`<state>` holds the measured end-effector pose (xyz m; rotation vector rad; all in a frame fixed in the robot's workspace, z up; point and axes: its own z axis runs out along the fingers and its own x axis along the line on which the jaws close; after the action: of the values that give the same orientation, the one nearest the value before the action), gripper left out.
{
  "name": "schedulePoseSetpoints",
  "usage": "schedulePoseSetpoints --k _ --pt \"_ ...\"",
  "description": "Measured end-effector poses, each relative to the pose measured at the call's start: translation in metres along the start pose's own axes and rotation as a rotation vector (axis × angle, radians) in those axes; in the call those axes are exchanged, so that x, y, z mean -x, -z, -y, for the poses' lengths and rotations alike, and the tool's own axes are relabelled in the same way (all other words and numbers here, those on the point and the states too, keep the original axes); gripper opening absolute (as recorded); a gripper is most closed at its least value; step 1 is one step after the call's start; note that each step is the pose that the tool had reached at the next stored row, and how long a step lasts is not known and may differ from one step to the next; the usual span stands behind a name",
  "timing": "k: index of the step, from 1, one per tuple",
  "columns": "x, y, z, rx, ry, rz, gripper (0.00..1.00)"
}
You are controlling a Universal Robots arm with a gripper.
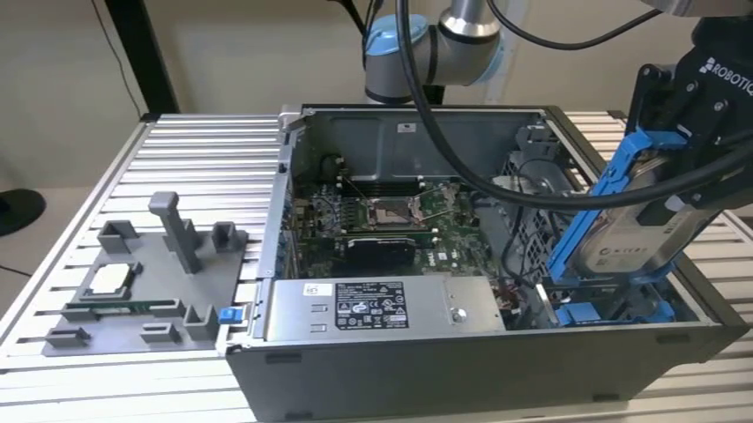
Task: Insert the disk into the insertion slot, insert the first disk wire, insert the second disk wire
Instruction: 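Insert the disk into the insertion slot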
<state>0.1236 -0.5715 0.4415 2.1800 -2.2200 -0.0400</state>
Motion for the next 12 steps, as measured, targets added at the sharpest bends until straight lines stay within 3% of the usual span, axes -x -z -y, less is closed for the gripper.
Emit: schedulePoseSetpoints --k 12 --pt "0.0 -0.0078 0.0003 0.0 0.0 0.0001 0.0"
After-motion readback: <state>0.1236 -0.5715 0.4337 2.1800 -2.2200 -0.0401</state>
